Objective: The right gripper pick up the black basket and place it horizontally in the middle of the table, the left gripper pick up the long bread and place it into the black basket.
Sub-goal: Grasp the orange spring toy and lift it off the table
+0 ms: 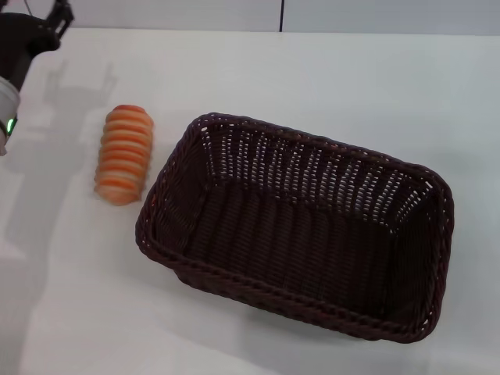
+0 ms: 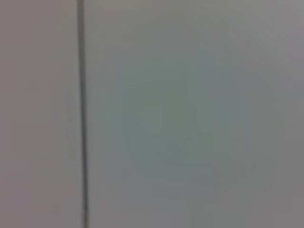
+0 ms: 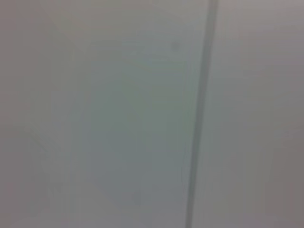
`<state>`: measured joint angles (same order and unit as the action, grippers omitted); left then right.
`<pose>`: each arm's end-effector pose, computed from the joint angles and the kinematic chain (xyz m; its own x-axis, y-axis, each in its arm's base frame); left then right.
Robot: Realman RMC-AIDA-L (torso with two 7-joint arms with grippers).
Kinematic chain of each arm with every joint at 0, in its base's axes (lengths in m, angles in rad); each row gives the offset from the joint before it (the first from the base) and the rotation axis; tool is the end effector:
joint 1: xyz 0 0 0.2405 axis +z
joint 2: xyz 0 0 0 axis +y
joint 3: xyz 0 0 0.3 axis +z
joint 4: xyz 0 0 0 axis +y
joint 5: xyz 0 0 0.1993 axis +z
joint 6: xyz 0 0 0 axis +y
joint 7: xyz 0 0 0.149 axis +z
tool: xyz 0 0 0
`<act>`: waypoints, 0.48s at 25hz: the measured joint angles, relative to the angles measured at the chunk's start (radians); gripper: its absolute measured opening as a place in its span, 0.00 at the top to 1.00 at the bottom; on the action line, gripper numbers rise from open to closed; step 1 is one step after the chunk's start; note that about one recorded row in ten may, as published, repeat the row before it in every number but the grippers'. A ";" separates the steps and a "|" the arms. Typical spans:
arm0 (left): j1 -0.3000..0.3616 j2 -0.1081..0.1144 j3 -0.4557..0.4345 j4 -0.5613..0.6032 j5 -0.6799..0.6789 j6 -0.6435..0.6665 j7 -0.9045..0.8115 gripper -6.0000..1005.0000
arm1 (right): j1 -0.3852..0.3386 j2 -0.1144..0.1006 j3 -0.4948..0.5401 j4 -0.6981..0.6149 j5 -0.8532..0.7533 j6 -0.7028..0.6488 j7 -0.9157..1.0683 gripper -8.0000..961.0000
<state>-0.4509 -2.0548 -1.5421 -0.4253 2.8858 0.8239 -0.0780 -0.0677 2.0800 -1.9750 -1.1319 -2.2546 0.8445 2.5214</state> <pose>-0.3349 0.4078 0.0127 0.7636 -0.0541 0.6434 0.6407 -0.0597 -0.7655 0.3185 0.2888 0.0299 0.7975 0.1229 -0.5906 -0.6016 0.2342 -0.7637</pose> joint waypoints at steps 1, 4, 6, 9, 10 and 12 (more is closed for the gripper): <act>0.000 0.000 0.000 0.000 0.000 0.000 0.000 0.18 | -0.025 0.000 -0.010 0.009 0.007 0.018 0.025 0.16; 0.030 0.007 0.025 -0.074 0.000 -0.068 -0.003 0.18 | -0.087 0.001 -0.029 0.019 0.027 0.045 0.055 0.16; 0.145 0.027 0.079 -0.505 0.001 -0.545 0.065 0.18 | -0.114 0.001 -0.039 0.020 0.043 0.047 0.064 0.16; 0.173 0.025 0.073 -0.653 0.001 -0.756 0.109 0.18 | -0.142 0.001 -0.051 0.021 0.070 0.047 0.075 0.16; 0.173 0.025 0.073 -0.653 0.001 -0.756 0.109 0.18 | -0.147 0.001 -0.051 0.021 0.073 0.047 0.077 0.16; 0.153 -0.008 0.006 -0.971 0.001 -1.410 0.205 0.18 | -0.153 0.001 -0.052 0.023 0.077 0.048 0.080 0.16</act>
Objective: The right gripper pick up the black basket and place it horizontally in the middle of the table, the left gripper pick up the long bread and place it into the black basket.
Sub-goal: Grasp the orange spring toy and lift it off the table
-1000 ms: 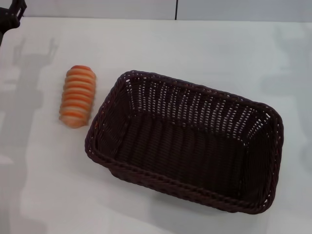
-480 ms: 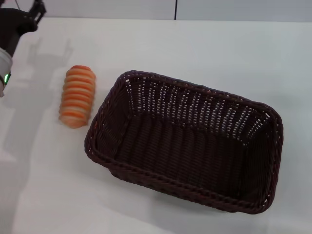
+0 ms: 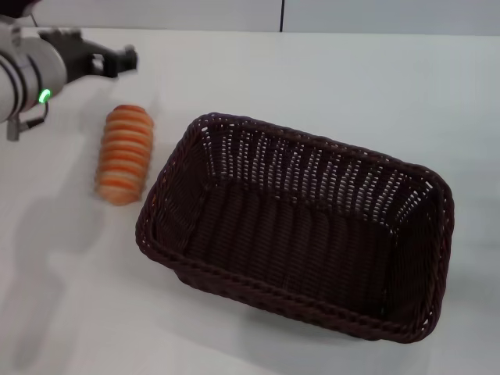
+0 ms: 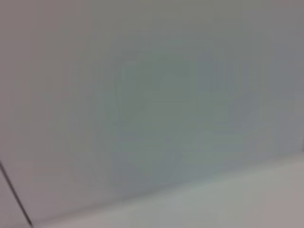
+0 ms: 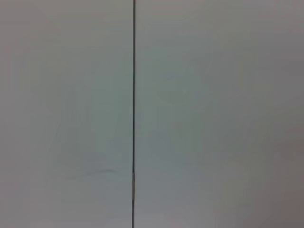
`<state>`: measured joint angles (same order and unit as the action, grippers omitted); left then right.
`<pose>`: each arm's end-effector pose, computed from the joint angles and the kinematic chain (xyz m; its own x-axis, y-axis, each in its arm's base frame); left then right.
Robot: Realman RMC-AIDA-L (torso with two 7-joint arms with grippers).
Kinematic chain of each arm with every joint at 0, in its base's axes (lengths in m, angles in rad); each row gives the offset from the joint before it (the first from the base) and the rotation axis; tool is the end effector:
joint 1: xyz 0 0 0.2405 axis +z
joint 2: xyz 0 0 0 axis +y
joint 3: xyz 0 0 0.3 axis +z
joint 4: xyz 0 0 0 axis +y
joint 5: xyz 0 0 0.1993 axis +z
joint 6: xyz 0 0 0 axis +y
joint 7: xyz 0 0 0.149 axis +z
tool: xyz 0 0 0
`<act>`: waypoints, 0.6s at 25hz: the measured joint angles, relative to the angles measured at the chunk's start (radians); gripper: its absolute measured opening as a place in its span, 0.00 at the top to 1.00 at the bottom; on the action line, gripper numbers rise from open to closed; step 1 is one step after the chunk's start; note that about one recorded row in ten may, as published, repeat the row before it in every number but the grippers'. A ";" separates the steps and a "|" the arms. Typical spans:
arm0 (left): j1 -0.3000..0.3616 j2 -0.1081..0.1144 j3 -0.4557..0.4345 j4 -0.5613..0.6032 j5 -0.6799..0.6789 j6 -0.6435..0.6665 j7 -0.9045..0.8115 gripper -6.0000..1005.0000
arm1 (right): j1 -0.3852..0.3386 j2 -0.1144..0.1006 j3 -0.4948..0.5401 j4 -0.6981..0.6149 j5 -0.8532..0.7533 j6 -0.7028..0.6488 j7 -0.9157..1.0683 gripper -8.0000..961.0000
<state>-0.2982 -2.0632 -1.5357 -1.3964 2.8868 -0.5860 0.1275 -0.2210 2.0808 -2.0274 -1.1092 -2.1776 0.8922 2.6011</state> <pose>-0.2627 0.3985 0.0073 0.7840 0.4779 0.3962 0.5545 -0.2523 -0.7930 0.3622 0.2300 0.0217 0.7278 0.0201 -0.6855 -0.6479 0.3478 -0.6777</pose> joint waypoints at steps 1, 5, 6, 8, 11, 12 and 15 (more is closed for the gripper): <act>0.000 0.000 0.000 0.000 0.000 0.000 0.000 0.18 | -0.002 0.000 0.000 0.002 0.002 0.000 0.001 0.16; -0.091 -0.001 -0.005 -0.006 0.000 -0.295 -0.003 0.18 | -0.005 -0.001 0.000 0.004 0.008 0.000 0.003 0.16; -0.100 -0.001 -0.004 0.001 0.001 -0.318 -0.004 0.18 | -0.004 -0.001 0.000 0.004 0.009 0.000 0.003 0.16; -0.112 -0.002 -0.003 0.012 0.002 -0.349 -0.004 0.18 | -0.002 -0.002 0.003 0.005 0.011 -0.001 0.005 0.16; -0.120 -0.003 -0.003 0.028 0.002 -0.367 -0.006 0.18 | 0.000 -0.002 0.008 0.005 0.013 -0.005 0.006 0.16; -0.120 -0.003 -0.003 0.028 0.002 -0.367 -0.006 0.18 | 0.001 -0.002 0.009 0.006 0.014 -0.005 0.006 0.16; -0.137 -0.002 -0.008 0.073 0.002 -0.380 -0.008 0.18 | 0.002 -0.003 0.010 0.005 0.016 -0.006 0.006 0.16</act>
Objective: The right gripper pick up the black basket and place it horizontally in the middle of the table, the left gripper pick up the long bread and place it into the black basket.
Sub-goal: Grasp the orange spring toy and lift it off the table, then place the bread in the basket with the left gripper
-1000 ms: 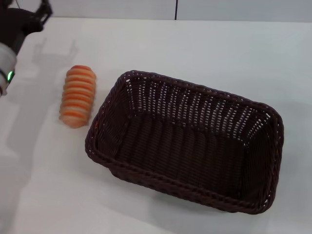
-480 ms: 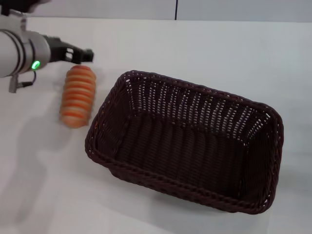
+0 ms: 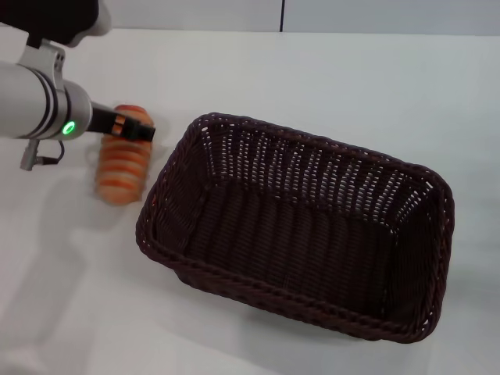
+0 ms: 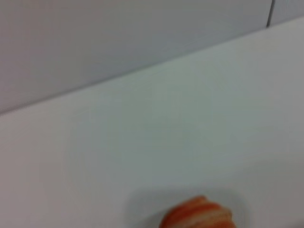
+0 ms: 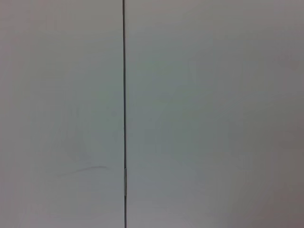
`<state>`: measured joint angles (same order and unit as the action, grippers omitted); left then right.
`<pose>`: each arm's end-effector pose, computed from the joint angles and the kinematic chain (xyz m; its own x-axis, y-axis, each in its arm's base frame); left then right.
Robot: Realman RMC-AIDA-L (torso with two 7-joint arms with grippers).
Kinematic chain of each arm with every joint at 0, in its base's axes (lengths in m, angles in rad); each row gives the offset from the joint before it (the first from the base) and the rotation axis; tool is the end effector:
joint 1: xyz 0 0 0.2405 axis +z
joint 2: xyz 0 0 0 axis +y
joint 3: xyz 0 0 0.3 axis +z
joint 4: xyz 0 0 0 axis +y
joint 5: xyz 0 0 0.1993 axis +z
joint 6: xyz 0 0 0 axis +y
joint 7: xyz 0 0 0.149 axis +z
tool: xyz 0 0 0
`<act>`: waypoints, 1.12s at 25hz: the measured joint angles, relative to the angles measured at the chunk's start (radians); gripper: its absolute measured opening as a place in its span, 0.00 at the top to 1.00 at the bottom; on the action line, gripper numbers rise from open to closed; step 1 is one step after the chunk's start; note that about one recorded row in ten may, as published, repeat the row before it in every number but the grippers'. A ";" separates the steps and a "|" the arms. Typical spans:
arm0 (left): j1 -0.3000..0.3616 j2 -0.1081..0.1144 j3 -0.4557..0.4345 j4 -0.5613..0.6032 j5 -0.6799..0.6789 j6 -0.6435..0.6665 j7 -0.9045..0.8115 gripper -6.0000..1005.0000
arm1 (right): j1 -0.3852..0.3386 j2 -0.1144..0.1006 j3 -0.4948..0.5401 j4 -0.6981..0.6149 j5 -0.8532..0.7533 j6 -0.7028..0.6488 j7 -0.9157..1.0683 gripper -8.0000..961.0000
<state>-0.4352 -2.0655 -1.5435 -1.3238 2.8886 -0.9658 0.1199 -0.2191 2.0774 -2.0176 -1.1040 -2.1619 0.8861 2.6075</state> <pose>-0.2671 0.3949 -0.0224 0.6803 0.7128 0.1707 0.5483 -0.3403 -0.7639 0.3672 0.2296 0.0243 0.7195 0.0135 -0.6944 -0.6508 0.3622 -0.6673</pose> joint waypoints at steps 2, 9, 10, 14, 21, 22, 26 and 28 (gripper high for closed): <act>-0.007 0.000 0.000 0.018 0.000 -0.001 0.000 0.18 | 0.001 -0.001 0.002 0.000 0.001 0.000 0.000 0.16; -0.036 0.001 -0.001 0.088 0.000 0.001 0.000 0.18 | 0.007 -0.004 0.002 0.000 0.002 -0.013 0.000 0.16; -0.049 0.001 -0.001 0.109 0.000 0.002 0.000 0.18 | 0.008 -0.004 0.002 0.000 0.002 -0.014 0.000 0.16; -0.071 0.004 -0.003 0.130 0.000 -0.022 0.013 0.18 | 0.009 -0.003 0.002 0.002 0.003 -0.015 -0.001 0.16; -0.066 0.006 -0.010 0.062 0.001 -0.041 0.091 0.24 | 0.008 -0.003 0.002 0.005 0.004 -0.015 -0.001 0.16; -0.065 0.006 -0.010 0.056 0.001 -0.039 0.105 0.26 | 0.008 -0.003 0.003 0.007 0.004 -0.015 0.000 0.16; -0.046 0.003 -0.010 -0.033 -0.012 -0.007 0.243 0.35 | 0.007 -0.003 0.003 0.008 0.004 -0.010 0.001 0.16; -0.038 0.004 -0.015 -0.097 -0.044 0.004 0.319 0.36 | 0.005 -0.002 0.003 0.008 0.004 -0.009 0.002 0.16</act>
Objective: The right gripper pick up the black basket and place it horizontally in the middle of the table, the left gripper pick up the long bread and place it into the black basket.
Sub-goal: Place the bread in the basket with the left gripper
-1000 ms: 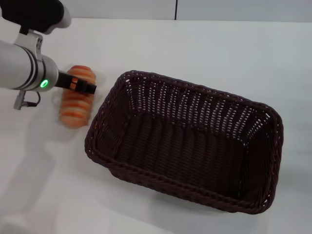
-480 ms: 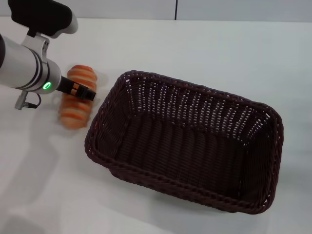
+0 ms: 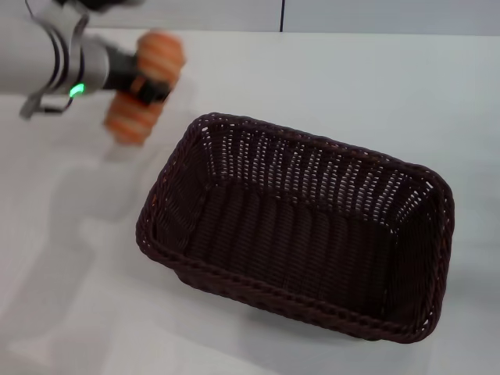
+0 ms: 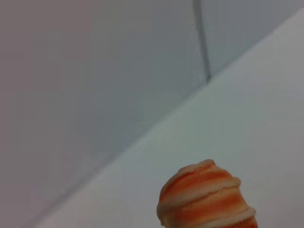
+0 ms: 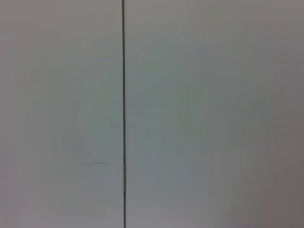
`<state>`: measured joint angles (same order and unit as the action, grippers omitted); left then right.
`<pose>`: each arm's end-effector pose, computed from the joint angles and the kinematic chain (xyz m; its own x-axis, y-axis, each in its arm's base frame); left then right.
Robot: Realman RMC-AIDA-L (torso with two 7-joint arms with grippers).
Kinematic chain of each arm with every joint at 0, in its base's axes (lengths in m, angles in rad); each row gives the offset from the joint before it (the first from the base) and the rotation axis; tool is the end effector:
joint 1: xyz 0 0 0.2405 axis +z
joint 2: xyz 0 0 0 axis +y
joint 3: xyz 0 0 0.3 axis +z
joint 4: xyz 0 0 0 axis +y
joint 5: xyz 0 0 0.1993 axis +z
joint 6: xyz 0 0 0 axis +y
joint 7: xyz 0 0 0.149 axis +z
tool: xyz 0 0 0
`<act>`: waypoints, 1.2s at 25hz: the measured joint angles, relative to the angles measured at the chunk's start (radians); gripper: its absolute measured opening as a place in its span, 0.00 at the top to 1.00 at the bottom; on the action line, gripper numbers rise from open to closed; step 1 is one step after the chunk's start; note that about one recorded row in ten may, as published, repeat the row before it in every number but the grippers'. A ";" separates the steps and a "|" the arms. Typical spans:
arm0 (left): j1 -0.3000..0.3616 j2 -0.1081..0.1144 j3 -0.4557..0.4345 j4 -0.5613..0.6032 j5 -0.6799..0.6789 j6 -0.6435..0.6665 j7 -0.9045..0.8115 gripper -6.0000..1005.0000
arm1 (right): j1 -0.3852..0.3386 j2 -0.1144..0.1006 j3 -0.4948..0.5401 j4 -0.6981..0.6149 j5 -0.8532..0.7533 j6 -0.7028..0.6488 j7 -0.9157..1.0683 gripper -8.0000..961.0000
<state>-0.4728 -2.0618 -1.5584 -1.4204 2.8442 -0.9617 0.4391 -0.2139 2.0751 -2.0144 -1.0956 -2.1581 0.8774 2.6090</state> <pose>-0.2234 0.4101 -0.0100 0.8800 0.4750 0.0028 0.2978 -0.5470 -0.7824 0.3698 0.2305 0.0238 0.7186 0.0029 -0.6954 -0.6493 0.3609 -0.6695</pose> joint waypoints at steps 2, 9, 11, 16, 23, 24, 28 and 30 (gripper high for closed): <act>0.000 0.001 -0.013 -0.025 -0.039 -0.002 0.055 0.38 | -0.001 0.000 -0.001 -0.001 0.000 0.000 0.000 0.16; -0.042 0.004 -0.244 -0.046 -0.588 -0.236 0.672 0.42 | -0.003 0.000 -0.002 -0.006 0.000 0.002 0.001 0.16; -0.052 0.004 -0.290 -0.029 -0.677 -0.318 0.747 0.43 | -0.005 0.001 -0.001 -0.008 0.000 0.003 0.001 0.16; -0.064 0.004 -0.387 0.026 -0.866 -0.585 0.917 0.48 | -0.006 0.002 -0.001 -0.010 0.000 0.004 0.002 0.16; -0.074 -0.003 -0.381 0.081 -0.889 -0.620 0.919 0.50 | 0.000 0.000 0.000 -0.016 -0.006 0.005 0.002 0.16; -0.076 -0.003 -0.381 0.088 -0.891 -0.617 0.915 0.49 | 0.000 -0.001 0.000 -0.016 -0.006 0.005 0.002 0.16; -0.097 -0.001 -0.380 0.119 -0.891 -0.620 0.912 0.40 | 0.001 -0.001 -0.001 -0.018 -0.007 0.004 0.002 0.16; -0.097 -0.001 -0.380 0.120 -0.888 -0.619 0.915 0.32 | 0.001 -0.001 -0.001 -0.018 -0.007 0.004 0.002 0.16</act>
<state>-0.5701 -2.0626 -1.9388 -1.3004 1.9557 -1.5804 1.3536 -0.2132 2.0741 -2.0157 -1.1134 -2.1654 0.8810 2.6109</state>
